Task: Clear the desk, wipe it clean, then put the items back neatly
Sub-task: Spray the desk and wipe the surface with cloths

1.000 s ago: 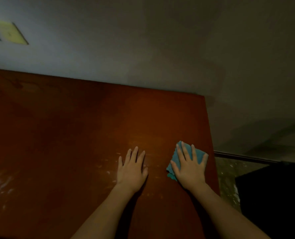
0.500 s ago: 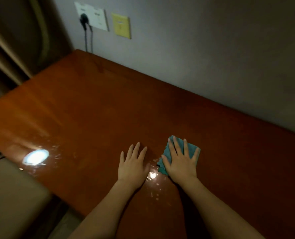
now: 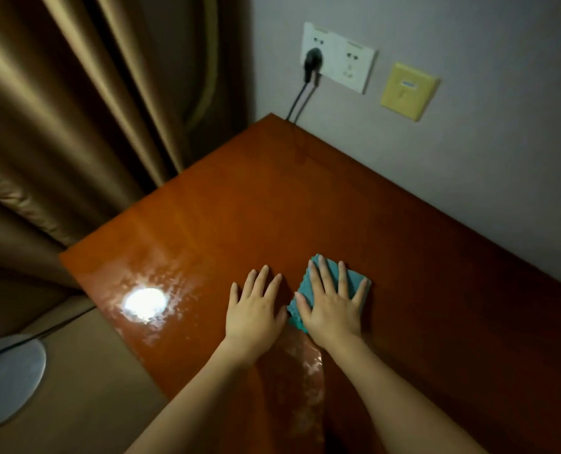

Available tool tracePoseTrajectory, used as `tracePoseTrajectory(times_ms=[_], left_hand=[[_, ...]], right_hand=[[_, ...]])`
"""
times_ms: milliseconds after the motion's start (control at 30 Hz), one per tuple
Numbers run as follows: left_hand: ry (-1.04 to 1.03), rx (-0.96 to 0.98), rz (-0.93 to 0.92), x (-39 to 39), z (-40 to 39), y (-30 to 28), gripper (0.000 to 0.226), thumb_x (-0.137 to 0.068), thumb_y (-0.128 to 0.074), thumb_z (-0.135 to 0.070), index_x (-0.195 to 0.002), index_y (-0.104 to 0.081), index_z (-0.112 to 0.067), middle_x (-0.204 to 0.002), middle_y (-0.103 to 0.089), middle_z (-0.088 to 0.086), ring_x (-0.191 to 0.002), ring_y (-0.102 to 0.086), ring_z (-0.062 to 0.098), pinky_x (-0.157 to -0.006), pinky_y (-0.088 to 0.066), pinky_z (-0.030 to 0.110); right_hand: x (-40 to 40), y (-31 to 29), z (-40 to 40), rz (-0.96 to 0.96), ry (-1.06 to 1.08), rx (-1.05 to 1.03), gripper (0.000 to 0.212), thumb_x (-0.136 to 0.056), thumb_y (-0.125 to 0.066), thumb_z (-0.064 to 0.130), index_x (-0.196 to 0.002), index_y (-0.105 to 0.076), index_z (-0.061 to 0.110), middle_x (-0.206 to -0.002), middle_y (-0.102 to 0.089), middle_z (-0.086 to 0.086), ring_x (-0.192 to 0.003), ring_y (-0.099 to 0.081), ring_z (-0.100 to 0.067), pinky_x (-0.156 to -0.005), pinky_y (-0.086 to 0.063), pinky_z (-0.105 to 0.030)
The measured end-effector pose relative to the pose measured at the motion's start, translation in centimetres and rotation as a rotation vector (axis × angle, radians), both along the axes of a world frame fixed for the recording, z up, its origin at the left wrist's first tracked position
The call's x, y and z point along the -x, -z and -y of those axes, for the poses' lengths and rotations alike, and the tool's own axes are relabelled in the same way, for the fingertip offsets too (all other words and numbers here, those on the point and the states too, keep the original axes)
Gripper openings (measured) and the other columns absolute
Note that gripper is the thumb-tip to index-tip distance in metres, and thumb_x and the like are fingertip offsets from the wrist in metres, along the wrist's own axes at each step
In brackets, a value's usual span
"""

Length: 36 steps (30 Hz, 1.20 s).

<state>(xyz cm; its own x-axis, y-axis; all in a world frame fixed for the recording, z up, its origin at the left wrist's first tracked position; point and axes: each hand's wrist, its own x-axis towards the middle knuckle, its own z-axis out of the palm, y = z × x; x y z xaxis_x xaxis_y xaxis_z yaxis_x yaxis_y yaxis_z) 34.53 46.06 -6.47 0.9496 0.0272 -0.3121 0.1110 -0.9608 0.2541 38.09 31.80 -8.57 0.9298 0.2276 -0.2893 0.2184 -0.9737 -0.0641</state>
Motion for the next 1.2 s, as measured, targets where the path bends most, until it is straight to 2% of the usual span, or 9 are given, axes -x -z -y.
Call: tracePoseTrajectory(times_ms=[167, 300, 367, 567, 700, 833, 1067, 1200], left_hand=[[-0.095, 0.0, 0.013, -2.9, -8.7, 0.4, 0.062, -0.098, -0.03, -0.05, -0.152, -0.004, -0.03, -0.16, 0.006, -0.002, -0.147, 0.008, 0.019, -0.118, 0.001, 0.044], [-0.206, 0.004, 0.055, -5.3, -15.2, 1.0, 0.06, -0.098, -0.03, -0.049, -0.151, -0.007, -0.031, -0.16, 0.003, -0.003, -0.147, 0.006, 0.018, -0.117, 0.002, 0.043], [-0.242, 0.005, 0.072, -6.3, -17.6, 1.2, 0.06, -0.098, -0.03, -0.049, -0.151, -0.008, -0.031, -0.16, 0.002, -0.003, -0.147, 0.005, 0.017, -0.117, 0.002, 0.042], [-0.353, 0.021, 0.118, -7.8, -24.3, 1.5, 0.06, -0.098, -0.033, -0.047, -0.151, -0.012, -0.03, -0.16, -0.003, -0.003, -0.147, 0.001, 0.016, -0.117, 0.001, 0.038], [-0.464, 0.035, 0.086, -7.7, -27.7, 1.7, 0.061, -0.098, -0.032, -0.05, -0.151, -0.011, -0.029, -0.16, -0.004, -0.002, -0.147, 0.001, 0.017, -0.117, 0.0, 0.041], [-0.508, 0.016, 0.049, -6.8, -29.0, 2.0, 0.064, -0.098, -0.028, -0.053, -0.152, -0.009, -0.023, -0.16, -0.005, -0.002, -0.147, 0.001, 0.016, -0.117, 0.002, 0.042], [-0.534, 0.027, 0.072, -5.7, -28.1, 1.4, 0.064, -0.099, -0.031, -0.045, -0.152, -0.007, -0.02, -0.16, -0.005, -0.002, -0.147, 0.0, 0.015, -0.117, 0.003, 0.041], [-0.53, 0.035, 0.054, -4.2, -27.4, 1.4, 0.063, -0.099, -0.03, -0.047, -0.152, -0.005, -0.023, -0.16, 0.002, -0.002, -0.147, 0.004, 0.017, -0.116, 0.005, 0.04]], right_hand=[[-4.4, -0.1, -8.8, -0.002, -0.06, 0.005, 0.072, -0.072, 0.024, 0.06, -0.138, 0.029, 0.03, -0.155, 0.023, 0.006, -0.146, 0.014, -0.03, -0.108, 0.007, -0.066], [-7.7, -0.1, -15.3, 0.008, -0.114, 0.001, 0.065, -0.093, -0.001, 0.06, -0.145, 0.023, 0.028, -0.158, 0.018, 0.005, -0.145, 0.014, -0.03, -0.109, 0.006, -0.066], [-9.4, -0.2, -18.3, 0.016, -0.142, -0.013, 0.066, -0.096, -0.009, 0.058, -0.148, 0.019, 0.028, -0.158, 0.017, 0.005, -0.145, 0.014, -0.03, -0.11, 0.006, -0.066], [-13.9, -0.1, -26.5, 0.046, -0.227, -0.033, 0.066, -0.097, -0.011, 0.056, -0.149, 0.016, 0.026, -0.159, 0.015, 0.003, -0.146, 0.013, -0.03, -0.11, 0.004, -0.065], [-15.3, 0.1, -30.7, 0.067, -0.296, -0.034, 0.065, -0.097, -0.011, 0.056, -0.15, 0.012, 0.026, -0.159, 0.013, 0.003, -0.146, 0.013, -0.029, -0.111, 0.004, -0.064], [-15.5, 0.3, -33.0, 0.079, -0.348, -0.025, 0.065, -0.097, -0.012, 0.056, -0.151, 0.008, 0.026, -0.16, 0.009, 0.004, -0.146, 0.012, -0.029, -0.111, 0.005, -0.063], [-13.9, 0.6, -33.0, 0.076, -0.455, -0.032, 0.065, -0.097, -0.013, 0.057, -0.151, 0.009, 0.03, -0.16, 0.01, 0.005, -0.146, 0.011, -0.028, -0.111, 0.004, -0.062], [-11.8, 0.7, -31.6, 0.088, -0.497, 0.0, 0.067, -0.091, 0.0, 0.06, -0.15, 0.011, 0.031, -0.16, 0.01, 0.004, -0.147, 0.008, -0.028, -0.112, 0.003, -0.061]])
